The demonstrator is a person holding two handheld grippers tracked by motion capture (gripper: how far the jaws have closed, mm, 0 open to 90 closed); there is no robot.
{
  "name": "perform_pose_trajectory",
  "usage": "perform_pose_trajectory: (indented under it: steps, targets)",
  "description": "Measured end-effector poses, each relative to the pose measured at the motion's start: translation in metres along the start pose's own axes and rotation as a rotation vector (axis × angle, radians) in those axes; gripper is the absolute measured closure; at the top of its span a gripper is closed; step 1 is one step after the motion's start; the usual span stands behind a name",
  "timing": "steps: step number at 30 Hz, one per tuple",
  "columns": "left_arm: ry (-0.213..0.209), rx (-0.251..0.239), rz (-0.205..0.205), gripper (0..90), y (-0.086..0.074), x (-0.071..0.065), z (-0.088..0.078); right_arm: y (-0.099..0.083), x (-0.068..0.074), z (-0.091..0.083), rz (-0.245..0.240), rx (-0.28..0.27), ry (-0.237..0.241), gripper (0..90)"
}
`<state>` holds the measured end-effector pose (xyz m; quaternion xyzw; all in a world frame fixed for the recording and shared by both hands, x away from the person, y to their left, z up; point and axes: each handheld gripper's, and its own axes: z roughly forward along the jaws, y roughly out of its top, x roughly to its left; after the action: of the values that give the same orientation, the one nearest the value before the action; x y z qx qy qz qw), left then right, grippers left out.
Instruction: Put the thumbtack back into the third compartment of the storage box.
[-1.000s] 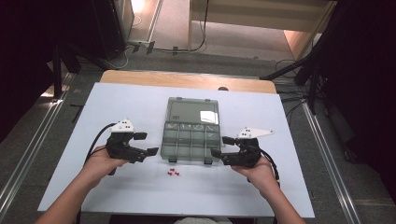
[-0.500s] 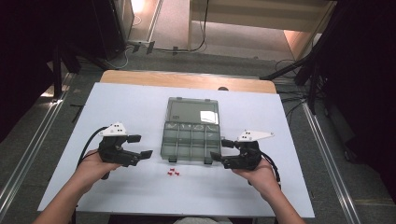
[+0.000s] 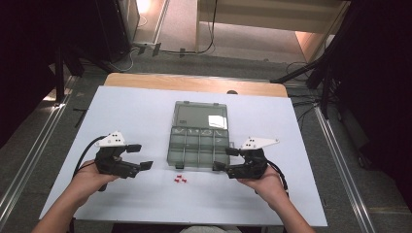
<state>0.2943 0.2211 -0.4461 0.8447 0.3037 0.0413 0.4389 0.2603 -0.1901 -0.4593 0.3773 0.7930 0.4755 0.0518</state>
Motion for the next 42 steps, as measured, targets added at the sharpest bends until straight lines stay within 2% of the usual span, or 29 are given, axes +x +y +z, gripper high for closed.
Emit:
perform_pose_trajectory:
  steps: [6, 12, 20, 32, 40, 42]
  targets:
    - [0.006, 0.006, 0.001, 19.2, -0.006, 0.001, -0.004, 0.001, 0.006, 0.004, -0.016, -0.006, 0.017, 29.1]
    - [0.003, -0.010, 0.004, 19.2, -0.006, 0.000, -0.005, 0.002, 0.012, 0.012, -0.033, 0.009, 0.043, 29.9]
    - [0.009, 0.003, 0.004, 19.2, -0.009, -0.001, -0.006, 0.004, 0.020, 0.023, -0.061, 0.028, 0.071, 30.6]
    - [0.013, 0.022, -0.006, 19.2, -0.014, 0.001, -0.007, 0.006, 0.021, 0.032, -0.078, 0.049, 0.074, 32.1]
    - [0.014, 0.021, -0.011, 19.2, -0.014, 0.002, -0.006, 0.006, 0.029, 0.039, -0.110, 0.065, 0.088, 32.5]
    - [0.015, 0.021, -0.010, 19.2, -0.014, 0.001, -0.006, 0.006, 0.029, 0.039, -0.101, 0.072, 0.088, 33.1]
